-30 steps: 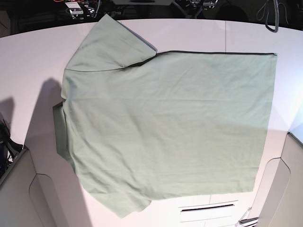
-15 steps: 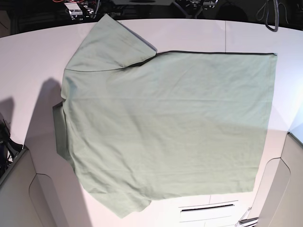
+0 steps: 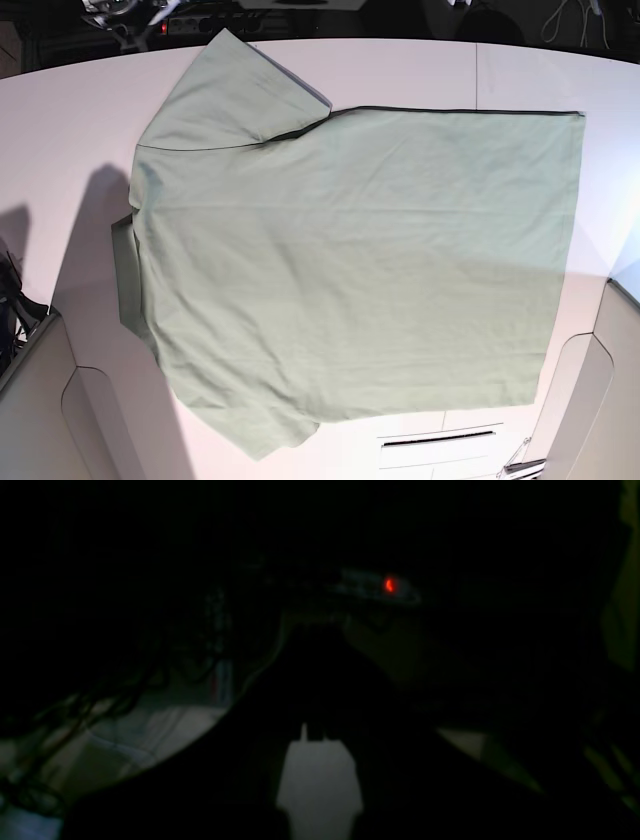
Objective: Fold the T-shirt properly
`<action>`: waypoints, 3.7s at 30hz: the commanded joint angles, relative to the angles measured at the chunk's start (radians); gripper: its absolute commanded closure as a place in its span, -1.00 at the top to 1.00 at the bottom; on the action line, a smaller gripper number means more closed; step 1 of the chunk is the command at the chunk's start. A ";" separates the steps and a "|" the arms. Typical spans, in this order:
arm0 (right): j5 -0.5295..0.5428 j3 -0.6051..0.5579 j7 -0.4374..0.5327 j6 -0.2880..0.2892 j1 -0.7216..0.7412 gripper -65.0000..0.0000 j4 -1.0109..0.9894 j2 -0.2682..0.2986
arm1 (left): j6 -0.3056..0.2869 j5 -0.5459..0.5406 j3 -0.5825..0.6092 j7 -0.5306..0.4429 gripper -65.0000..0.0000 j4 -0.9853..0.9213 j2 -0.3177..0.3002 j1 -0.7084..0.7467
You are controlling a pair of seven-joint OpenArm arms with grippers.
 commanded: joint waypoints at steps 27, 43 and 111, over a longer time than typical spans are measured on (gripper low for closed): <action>0.640 0.731 -0.454 0.298 -0.453 -1.00 1.274 0.004 | -0.378 -0.897 -0.749 0.470 -1.00 1.126 -0.120 0.559; 0.391 0.740 -0.496 0.211 -0.113 -0.09 1.074 -0.148 | -0.378 -0.995 -0.766 0.545 -0.12 1.125 -0.120 0.446; 0.609 0.511 -0.717 0.301 0.118 -1.00 0.613 -0.148 | -0.207 -0.678 -0.707 0.533 0.06 0.560 -0.178 -0.097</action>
